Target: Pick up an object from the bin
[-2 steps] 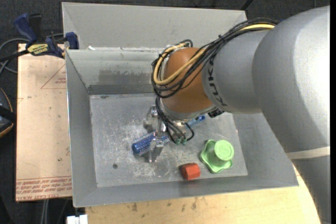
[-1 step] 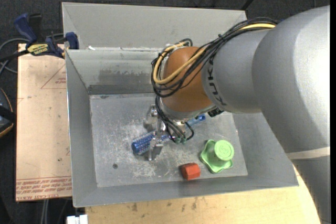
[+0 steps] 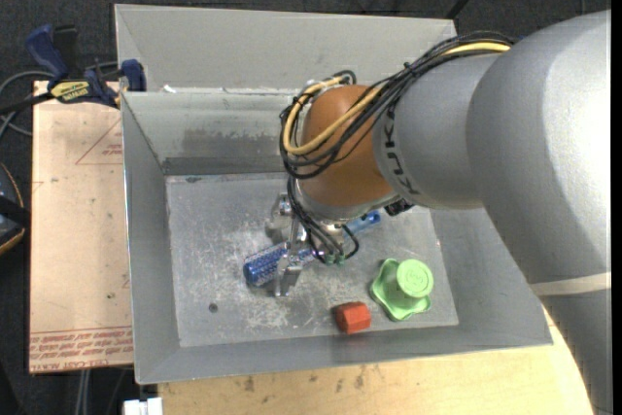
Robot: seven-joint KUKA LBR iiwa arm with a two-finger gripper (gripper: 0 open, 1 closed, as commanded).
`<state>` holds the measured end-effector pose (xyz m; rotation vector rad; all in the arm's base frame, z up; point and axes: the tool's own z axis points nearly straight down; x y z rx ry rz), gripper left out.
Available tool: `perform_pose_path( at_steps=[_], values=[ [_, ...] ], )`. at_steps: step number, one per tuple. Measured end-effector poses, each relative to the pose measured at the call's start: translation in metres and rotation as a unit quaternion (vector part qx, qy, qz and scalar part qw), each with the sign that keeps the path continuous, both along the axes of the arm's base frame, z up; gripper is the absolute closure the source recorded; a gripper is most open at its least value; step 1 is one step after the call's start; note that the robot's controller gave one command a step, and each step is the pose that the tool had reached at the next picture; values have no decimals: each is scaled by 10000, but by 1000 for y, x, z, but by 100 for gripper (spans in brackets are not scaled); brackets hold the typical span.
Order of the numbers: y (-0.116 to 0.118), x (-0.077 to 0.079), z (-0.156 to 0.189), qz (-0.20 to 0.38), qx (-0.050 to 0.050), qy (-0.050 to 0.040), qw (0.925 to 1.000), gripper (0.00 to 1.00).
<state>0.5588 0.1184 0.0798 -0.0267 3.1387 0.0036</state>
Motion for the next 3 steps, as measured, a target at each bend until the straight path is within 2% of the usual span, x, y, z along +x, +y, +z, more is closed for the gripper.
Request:
perform_pose_path(
  at_steps=[1, 2, 3],
  values=[
    [0, 1, 1, -3, 0, 1, 10000, 0],
    [1, 2, 2, -7, 5, -22, 10000, 100],
    [1, 4, 67, -9, 4, -21, 10000, 100]
  ],
)
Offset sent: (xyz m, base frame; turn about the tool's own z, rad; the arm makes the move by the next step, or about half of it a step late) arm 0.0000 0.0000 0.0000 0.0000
